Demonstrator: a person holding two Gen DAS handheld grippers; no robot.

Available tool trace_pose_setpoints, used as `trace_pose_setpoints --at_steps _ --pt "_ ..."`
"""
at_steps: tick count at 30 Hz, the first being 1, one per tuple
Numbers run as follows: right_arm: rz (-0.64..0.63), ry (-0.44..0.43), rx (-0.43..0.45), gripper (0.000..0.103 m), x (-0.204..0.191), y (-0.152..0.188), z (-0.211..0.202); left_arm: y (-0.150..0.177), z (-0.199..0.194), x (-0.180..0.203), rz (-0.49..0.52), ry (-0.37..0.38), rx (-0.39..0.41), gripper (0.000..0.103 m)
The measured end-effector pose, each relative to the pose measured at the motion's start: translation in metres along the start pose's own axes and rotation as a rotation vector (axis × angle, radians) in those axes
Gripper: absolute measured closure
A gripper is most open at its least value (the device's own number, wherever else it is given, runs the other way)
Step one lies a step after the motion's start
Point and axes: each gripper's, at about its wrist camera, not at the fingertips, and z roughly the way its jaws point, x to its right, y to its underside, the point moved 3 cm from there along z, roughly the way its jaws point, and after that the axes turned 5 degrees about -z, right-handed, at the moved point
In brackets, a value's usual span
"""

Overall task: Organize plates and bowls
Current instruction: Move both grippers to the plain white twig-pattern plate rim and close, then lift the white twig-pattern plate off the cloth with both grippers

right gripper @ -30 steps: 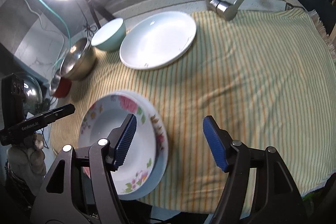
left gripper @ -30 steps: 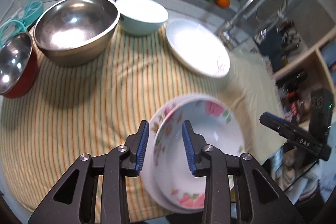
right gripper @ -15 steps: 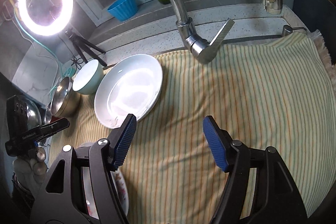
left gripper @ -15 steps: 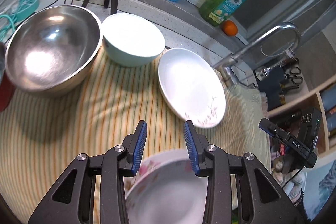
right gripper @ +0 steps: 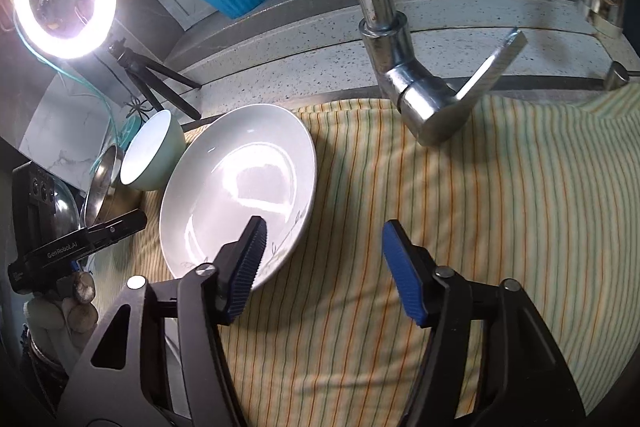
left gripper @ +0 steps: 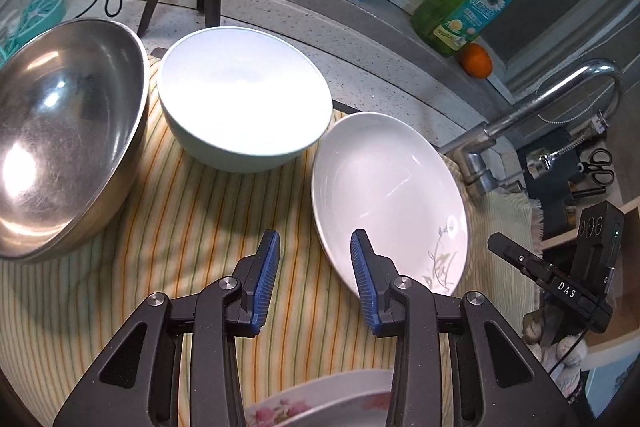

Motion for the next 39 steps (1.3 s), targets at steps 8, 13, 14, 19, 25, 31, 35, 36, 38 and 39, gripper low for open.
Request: trace_pose_setpoints --at_steps 8,13,14,19,25,31,35,36,38,39 --pt "-0.003 -0.032 -0.021 0.054 -0.001 -0.016 0.020 -0.013 0.016 0.000 -0.005 -0.019 0.001 0.069" --pt "-0.002 -0.054 -0.044 0.061 -0.003 -0.019 0.030 -0.014 0.023 -0.001 -0.001 -0.026 -0.012 0.071" --pt "-0.006 -0.055 -0.048 0.063 -0.003 -0.020 0.032 -0.014 0.024 -0.001 0.001 -0.026 -0.016 0.071" --pt "-0.009 -0.058 -0.076 0.076 -0.003 -0.022 0.039 -0.017 0.031 0.003 0.015 -0.022 -0.029 0.081" --pt "-0.001 -0.064 -0.109 0.090 -0.002 -0.023 0.050 -0.017 0.039 0.005 0.020 -0.016 -0.050 0.087" --pt "-0.015 -0.063 -0.116 0.092 -0.007 -0.023 0.054 -0.016 0.041 0.011 0.048 -0.026 -0.055 0.087" --pt "-0.013 -0.063 -0.116 0.092 -0.007 -0.022 0.051 -0.016 0.040 0.012 0.039 -0.020 -0.059 0.087" --pt "-0.017 -0.063 -0.113 0.092 -0.007 -0.021 0.050 -0.016 0.039 0.013 0.047 -0.024 -0.058 0.087" --pt "-0.022 -0.058 -0.114 0.092 -0.007 -0.019 0.048 -0.015 0.038 0.014 0.055 -0.027 -0.056 0.087" --pt "-0.018 -0.056 -0.111 0.092 -0.007 -0.018 0.046 -0.014 0.037 0.015 0.054 -0.025 -0.055 0.087"
